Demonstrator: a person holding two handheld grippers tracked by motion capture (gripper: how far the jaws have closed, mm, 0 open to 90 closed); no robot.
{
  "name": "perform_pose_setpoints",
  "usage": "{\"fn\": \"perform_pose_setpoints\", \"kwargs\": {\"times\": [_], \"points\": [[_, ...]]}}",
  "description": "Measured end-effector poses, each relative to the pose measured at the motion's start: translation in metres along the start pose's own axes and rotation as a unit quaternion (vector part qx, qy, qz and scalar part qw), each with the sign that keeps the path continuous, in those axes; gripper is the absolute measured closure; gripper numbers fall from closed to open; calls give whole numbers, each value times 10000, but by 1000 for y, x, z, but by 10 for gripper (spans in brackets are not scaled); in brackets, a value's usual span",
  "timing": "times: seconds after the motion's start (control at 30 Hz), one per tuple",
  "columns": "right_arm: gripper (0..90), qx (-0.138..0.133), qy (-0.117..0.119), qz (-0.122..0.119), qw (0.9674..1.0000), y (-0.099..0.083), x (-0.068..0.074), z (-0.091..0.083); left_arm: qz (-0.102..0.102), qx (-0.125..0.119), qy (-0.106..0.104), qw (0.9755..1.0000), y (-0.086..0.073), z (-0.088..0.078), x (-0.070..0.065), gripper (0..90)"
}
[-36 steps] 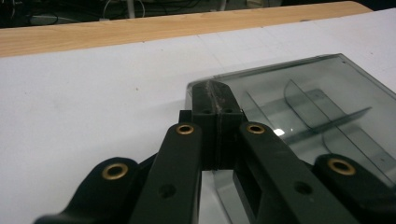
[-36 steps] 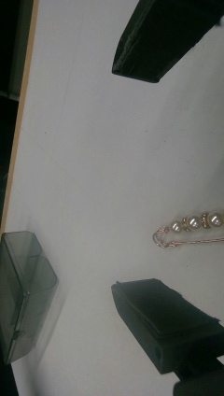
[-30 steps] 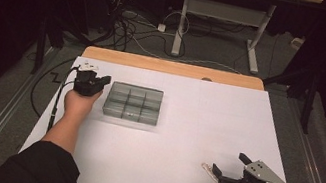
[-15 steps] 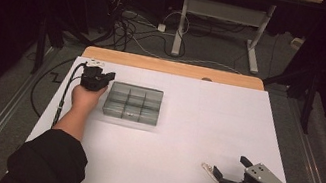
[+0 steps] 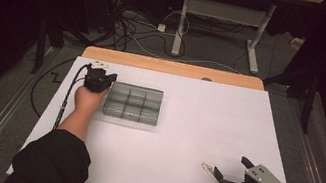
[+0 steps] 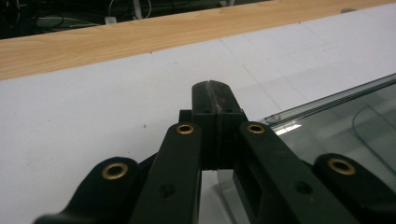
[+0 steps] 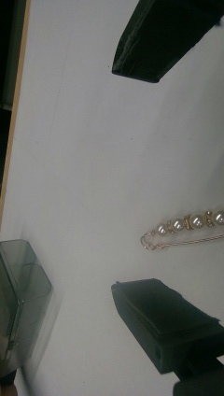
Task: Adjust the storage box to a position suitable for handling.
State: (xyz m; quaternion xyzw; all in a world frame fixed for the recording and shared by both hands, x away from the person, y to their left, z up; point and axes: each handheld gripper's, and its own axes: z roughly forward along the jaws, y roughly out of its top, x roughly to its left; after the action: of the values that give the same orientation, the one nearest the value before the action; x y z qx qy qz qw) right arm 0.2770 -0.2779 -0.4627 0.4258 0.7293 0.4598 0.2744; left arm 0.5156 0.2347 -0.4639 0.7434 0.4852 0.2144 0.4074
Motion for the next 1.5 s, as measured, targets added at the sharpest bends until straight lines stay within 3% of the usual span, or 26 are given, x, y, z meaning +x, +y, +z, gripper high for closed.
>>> {"fn": "perform_pose_setpoints", "kwargs": {"times": [0.3, 0.53, 0.67, 0.77, 0.8, 0.83, 1.0, 1.1, 1.27, 1.43, 1.47, 1.5], "points": [[2, 28, -47, -20, 10000, -1, 0, 0, -7, 43, -152, 9999, -4, 2, 0, 874], [3, 16, -35, -27, 10000, 0, 1, -1, 115, -11, -401, 9991, -11, -5, -17, 874], [4, -23, -11, -31, 10000, 0, 1, -2, 168, -55, -556, 9983, -19, -12, -32, 874], [8, -53, 26, -37, 10000, 1, 2, -2, 228, -85, -673, 9974, -28, -20, -53, 874], [9, -77, 52, -24, 10000, 2, 2, -2, 228, -85, -673, 9974, -28, -20, -53, 874], [12, -86, 70, -18, 9999, 2, 2, -2, 214, -87, -731, 9971, -32, -25, -63, 874], [49, -135, 134, 34, 9998, 5, 3, -3, 216, -73, -878, 9959, -43, -36, -85, 874], [126, -203, 242, 43, 9995, 8, 3, -3, 221, -80, -1008, 9946, -55, -49, -105, 874], [217, -219, 365, 79, 9991, 11, 2, -1, 261, -61, -1115, 9934, -66, -64, -120, 874], [459, -127, 547, 140, 9983, 15, 0, 10, 342, -11, -1182, 9924, -77, -79, -132, 874], [459, -127, 547, 140, 9983, 15, 0, 10, 328, -16, -1193, 9923, -79, -81, -134, 874], [584, -84, 600, 116, 9981, 18, 0, 15, 253, -36, -1174, 9928, -80, -87, -133, 874]]}}
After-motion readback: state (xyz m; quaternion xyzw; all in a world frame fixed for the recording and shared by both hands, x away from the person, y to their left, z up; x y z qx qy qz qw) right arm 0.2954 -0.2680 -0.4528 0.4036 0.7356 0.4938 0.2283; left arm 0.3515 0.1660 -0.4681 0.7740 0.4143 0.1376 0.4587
